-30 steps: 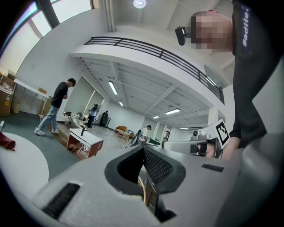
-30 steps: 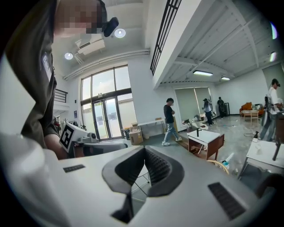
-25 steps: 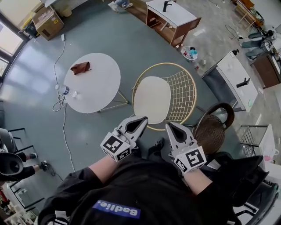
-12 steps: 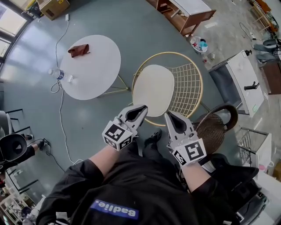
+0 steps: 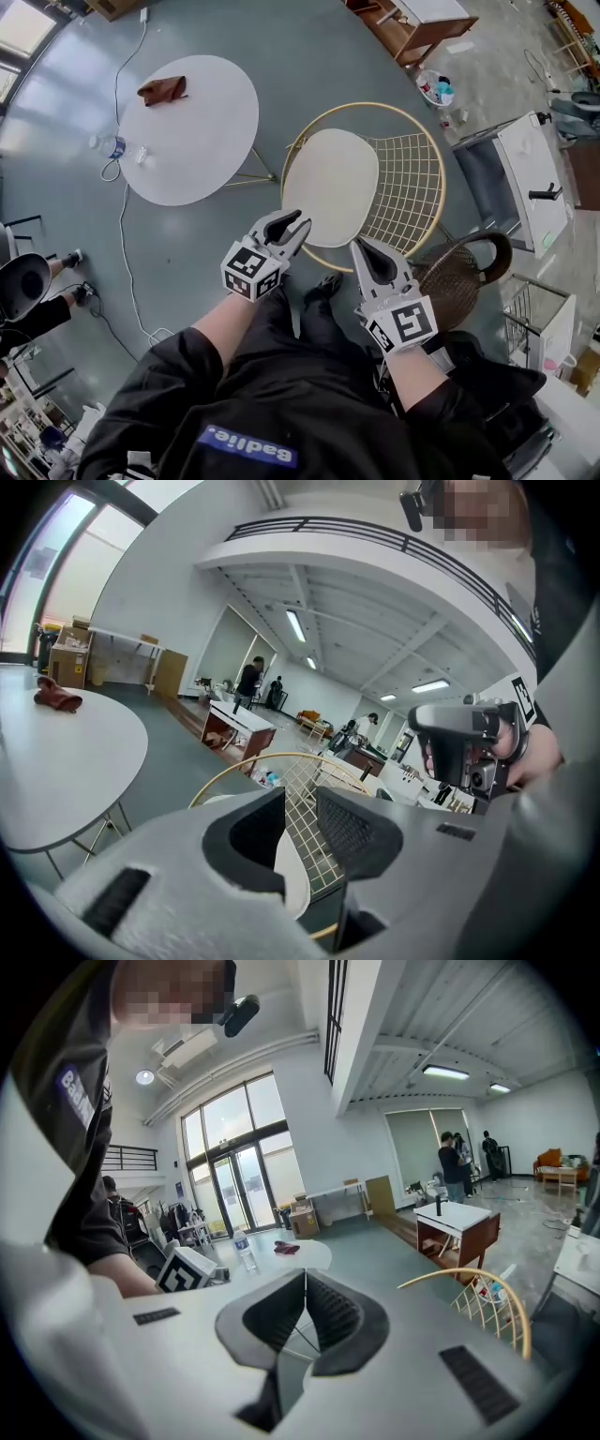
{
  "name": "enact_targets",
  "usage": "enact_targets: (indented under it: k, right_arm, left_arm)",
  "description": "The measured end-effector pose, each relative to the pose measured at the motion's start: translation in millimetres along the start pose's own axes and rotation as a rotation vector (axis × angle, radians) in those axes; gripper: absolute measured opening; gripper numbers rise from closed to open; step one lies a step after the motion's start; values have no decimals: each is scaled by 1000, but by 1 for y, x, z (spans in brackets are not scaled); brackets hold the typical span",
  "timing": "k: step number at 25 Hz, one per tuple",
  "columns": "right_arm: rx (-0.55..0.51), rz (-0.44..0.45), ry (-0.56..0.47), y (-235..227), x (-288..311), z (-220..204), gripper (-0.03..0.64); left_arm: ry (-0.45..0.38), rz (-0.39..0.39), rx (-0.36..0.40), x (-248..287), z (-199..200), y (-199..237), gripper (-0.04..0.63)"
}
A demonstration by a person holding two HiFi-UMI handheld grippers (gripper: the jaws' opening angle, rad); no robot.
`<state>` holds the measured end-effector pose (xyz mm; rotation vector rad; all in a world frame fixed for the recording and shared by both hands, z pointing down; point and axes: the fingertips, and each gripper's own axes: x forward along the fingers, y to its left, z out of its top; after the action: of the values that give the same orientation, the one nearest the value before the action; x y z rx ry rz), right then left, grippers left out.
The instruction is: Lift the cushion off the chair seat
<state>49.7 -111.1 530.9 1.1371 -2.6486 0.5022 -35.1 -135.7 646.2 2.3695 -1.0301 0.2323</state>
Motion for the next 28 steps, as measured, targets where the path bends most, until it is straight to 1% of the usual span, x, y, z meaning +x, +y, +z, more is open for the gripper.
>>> enact_targets:
  k: [4,7,10,13,21,25,28]
  right_arm:
    - [11,2,35,-11,26,-12,28]
    - [22,-2,51,-14,36,-25,28]
    - [33,4,49,-12,39,-36,28]
    - [40,6,52,-15,49,-49,28]
    - [61,8,102,-35,76,-84,28]
    - [87,14,118,-31,77,-96,28]
    - [103,19,133,-27,75,-105,28]
  left_arm:
    - [45,27,-26,22,-21,36,115]
    - [79,56,-52,30,-44,57,127]
    - [105,95,-71,30,-68,71,143]
    - [132,128,-90,39,-92,95,156]
    - [240,206,-224,74,-176,165,205]
    - [269,233,-279,83,-204,186,222]
    - [290,239,-294,90,-220,197,227]
